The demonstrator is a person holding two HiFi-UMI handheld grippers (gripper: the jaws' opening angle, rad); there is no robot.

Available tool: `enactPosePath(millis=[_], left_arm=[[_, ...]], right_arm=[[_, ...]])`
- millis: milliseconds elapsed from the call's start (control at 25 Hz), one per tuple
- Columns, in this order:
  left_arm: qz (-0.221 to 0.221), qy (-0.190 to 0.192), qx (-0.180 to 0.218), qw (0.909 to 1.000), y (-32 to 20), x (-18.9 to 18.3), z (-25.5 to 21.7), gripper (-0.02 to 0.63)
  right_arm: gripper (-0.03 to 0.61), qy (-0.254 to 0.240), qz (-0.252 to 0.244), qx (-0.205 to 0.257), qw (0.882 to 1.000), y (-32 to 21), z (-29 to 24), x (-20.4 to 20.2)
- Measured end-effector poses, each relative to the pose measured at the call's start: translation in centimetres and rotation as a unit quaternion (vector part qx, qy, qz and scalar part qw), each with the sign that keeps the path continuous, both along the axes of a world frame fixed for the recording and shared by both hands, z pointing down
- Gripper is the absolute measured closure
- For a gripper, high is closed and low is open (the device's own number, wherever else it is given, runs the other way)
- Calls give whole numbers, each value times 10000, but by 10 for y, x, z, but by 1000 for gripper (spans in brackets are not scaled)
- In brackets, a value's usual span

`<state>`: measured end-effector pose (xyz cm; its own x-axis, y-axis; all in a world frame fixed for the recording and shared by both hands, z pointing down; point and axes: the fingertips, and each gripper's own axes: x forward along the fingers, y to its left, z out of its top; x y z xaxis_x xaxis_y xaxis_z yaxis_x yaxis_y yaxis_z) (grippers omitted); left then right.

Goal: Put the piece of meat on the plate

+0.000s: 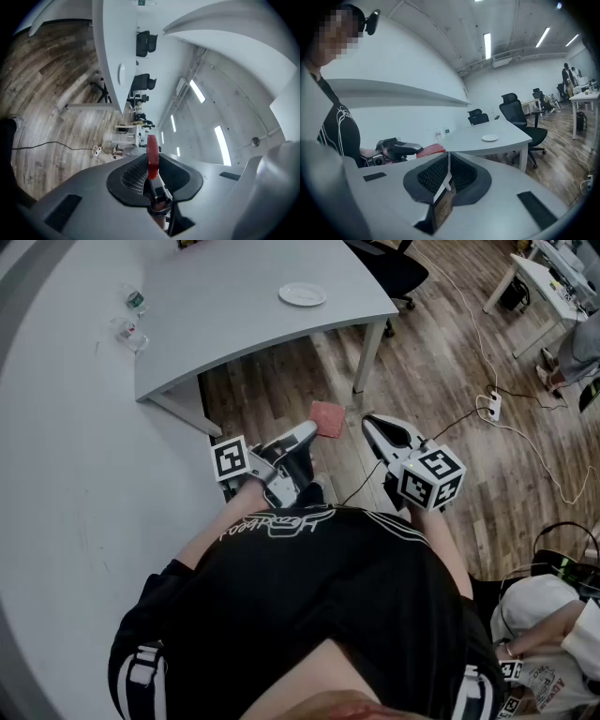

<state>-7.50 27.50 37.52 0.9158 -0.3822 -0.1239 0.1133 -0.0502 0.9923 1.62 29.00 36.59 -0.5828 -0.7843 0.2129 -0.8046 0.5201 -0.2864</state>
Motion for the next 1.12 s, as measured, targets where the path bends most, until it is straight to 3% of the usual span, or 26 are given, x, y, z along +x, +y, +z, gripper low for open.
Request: enactPosePath(millis=[600, 1120], left_arm=[[-42, -92, -192, 9998, -26, -3, 16, 538], [277, -85, -347, 9990, -113, 13, 19, 538]], right_arm=[[560, -170, -9, -168, 9997, -28, 16, -3], [560, -182, 289, -395, 9986, -106, 26, 8]])
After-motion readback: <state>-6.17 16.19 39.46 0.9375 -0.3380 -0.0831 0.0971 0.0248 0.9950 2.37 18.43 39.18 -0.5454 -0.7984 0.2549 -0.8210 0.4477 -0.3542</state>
